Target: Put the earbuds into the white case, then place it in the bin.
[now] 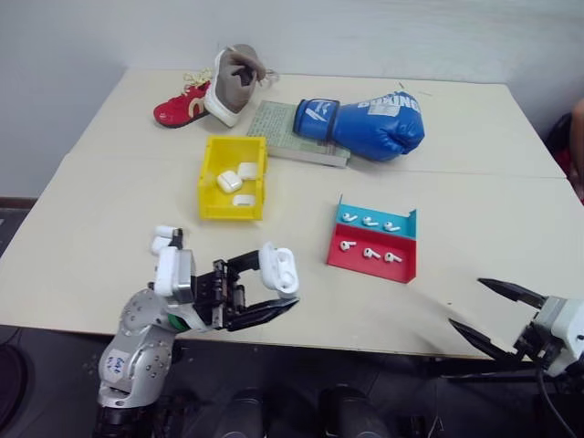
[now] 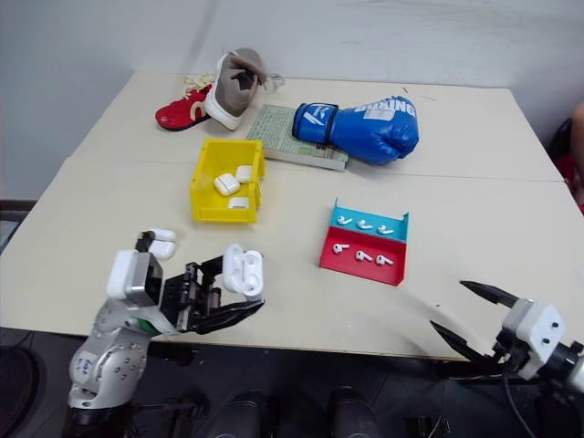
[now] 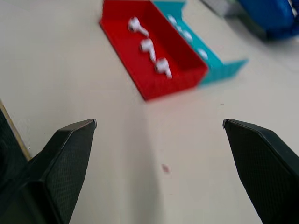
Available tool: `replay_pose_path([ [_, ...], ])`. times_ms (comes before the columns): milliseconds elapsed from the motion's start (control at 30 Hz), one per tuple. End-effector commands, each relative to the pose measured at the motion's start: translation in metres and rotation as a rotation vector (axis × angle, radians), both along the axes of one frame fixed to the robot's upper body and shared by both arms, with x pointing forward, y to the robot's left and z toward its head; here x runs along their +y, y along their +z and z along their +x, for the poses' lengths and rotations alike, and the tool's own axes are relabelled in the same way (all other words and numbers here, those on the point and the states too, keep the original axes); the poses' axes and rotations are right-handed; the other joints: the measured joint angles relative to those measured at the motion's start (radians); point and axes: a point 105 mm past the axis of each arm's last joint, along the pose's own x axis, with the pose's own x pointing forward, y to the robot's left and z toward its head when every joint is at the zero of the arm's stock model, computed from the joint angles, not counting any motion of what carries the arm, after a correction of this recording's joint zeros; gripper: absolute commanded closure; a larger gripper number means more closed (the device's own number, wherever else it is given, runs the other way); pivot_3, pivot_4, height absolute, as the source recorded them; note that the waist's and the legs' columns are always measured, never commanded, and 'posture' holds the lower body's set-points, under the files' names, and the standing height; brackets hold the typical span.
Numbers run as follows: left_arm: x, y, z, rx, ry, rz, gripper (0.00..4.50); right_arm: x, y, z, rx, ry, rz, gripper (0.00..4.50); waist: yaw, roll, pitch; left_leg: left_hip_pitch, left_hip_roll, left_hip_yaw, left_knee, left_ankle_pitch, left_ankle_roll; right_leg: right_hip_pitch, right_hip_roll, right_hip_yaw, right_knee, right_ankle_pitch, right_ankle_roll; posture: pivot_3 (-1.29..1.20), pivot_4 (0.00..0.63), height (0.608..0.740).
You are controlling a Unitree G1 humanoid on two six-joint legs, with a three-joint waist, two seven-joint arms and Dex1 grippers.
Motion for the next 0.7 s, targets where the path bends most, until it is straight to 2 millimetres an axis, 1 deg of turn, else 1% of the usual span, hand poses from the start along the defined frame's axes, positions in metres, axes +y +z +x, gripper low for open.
replay_pose_path([
  [33,-0.010,0.005,-0.001,-0.056,-0.018,-0.050,1.74,-0.010,0.006,-0.003,-0.016,-0.055,-0.025,0.00,-0.001,0.001,0.000,0.001,0.000,0.001,-0.001,0.000,0.000,0.001,0.000,0.001,-0.001,0.000,0.000,0.00,0.150,0.740],
  [100,-0.014,0.006,0.000,-0.071,-0.019,-0.082,1.74,-0.007,0.009,-0.003,-0.017,-0.037,-0.002,0.00,-0.001,0.001,0.000,0.002,0.001,0.001,-0.001,0.000,0.000,0.002,0.001,0.001,-0.004,0.000,0.000,0.00,0.150,0.740],
  [200,-0.017,0.007,-0.002,-0.098,-0.027,-0.115,1.74,-0.002,0.019,0.001,-0.010,0.006,0.012,0.00,0.001,0.002,-0.001,0.002,0.001,0.000,-0.001,0.000,0.000,0.002,0.001,0.001,-0.004,0.000,0.000,0.00,0.150,0.740],
  [300,-0.018,0.004,0.000,-0.090,-0.018,-0.108,1.74,0.004,0.033,0.012,0.013,0.033,0.008,0.00,0.002,0.002,-0.001,0.002,0.001,0.000,-0.001,0.000,0.000,0.002,0.001,0.001,-0.004,0.000,0.000,0.00,0.150,0.740],
  [367,-0.018,0.000,0.000,-0.084,-0.041,-0.101,1.74,0.019,0.048,0.021,0.062,0.116,0.002,0.00,0.001,0.002,-0.001,0.002,0.001,0.000,-0.001,0.000,0.000,0.003,0.001,0.001,-0.004,0.000,0.000,0.00,0.150,0.740],
  [400,-0.017,-0.002,0.000,-0.079,-0.055,-0.091,1.74,0.024,0.054,0.024,0.091,0.139,-0.010,0.00,0.001,0.004,-0.002,0.002,0.001,0.000,-0.001,0.000,0.000,0.003,0.001,0.001,-0.004,0.000,0.000,0.00,0.150,0.740],
  [500,-0.010,-0.011,-0.001,-0.094,-0.052,-0.062,1.74,0.041,0.069,0.036,0.190,0.199,-0.062,0.00,0.003,0.005,-0.002,0.001,0.001,-0.001,-0.001,0.000,0.000,0.003,0.001,0.000,-0.005,0.000,0.000,0.00,0.150,0.740],
  [600,-0.001,-0.024,-0.003,-0.081,-0.041,-0.018,1.74,0.055,0.078,0.045,0.266,0.227,-0.109,0.00,0.003,0.004,-0.001,0.001,0.001,-0.002,-0.001,0.000,0.000,0.003,0.001,-0.001,-0.005,0.000,0.000,0.00,0.150,0.740],
  [700,0.005,-0.033,-0.006,-0.067,-0.037,0.015,1.74,0.070,0.082,0.054,0.303,0.248,-0.166,0.00,0.002,0.004,-0.001,0.000,0.001,-0.003,-0.001,0.000,0.000,0.002,0.000,-0.002,-0.007,0.000,0.000,0.00,0.150,0.740],
])
